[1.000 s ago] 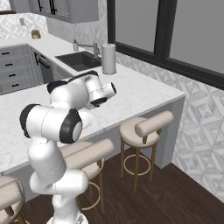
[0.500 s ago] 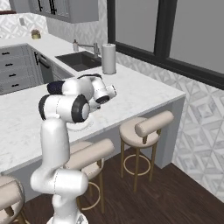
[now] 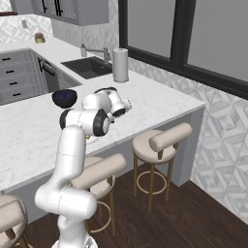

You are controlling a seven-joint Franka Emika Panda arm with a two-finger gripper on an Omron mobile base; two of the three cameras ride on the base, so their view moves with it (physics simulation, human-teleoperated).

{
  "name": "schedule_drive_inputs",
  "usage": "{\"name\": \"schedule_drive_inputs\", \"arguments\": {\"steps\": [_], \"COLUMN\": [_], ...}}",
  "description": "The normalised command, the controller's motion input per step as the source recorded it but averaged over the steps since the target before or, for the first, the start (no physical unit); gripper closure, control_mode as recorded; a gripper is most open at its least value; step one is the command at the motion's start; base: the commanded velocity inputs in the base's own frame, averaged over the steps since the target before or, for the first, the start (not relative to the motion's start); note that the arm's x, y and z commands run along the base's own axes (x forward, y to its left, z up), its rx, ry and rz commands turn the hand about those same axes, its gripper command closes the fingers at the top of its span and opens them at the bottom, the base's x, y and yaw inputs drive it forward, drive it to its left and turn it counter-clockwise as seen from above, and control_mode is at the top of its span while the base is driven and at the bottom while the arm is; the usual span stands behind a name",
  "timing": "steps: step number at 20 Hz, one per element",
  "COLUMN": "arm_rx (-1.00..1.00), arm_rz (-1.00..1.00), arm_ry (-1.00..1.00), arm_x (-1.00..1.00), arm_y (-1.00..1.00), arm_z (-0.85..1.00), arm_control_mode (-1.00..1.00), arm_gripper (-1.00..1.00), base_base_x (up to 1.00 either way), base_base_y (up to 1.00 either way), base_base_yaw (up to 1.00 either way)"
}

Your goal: Start the toaster. Once the lever pops up, take the bread to the plate on the dining counter.

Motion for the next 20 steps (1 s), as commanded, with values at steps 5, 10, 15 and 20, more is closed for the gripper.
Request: {"name": "schedule_drive_inputs", "arguments": {"steps": [5, 10, 15, 20], "arm_rx": [0.00, 0.00, 0.00, 0.01], "arm_rz": [0.04, 0.01, 0.00, 0.00], "arm_ry": [0.00, -0.08, -0.14, -0.16], "arm_x": [0.04, 0.00, 0.00, 0.00], "arm_y": [0.19, 0.07, 0.00, 0.00], "arm_z": [-0.42, -0.14, -0.01, 0.12], "arm_control_mode": [-1.00, -1.00, -1.00, -1.00], "arm_gripper": [-1.00, -1.00, -1.00, -1.00], "base_base_x": [0.00, 0.00, 0.00, 0.00], "base_base_y": [0.00, 0.00, 0.00, 0.00], "base_base_yaw": [0.00, 0.00, 0.00, 0.00]}}
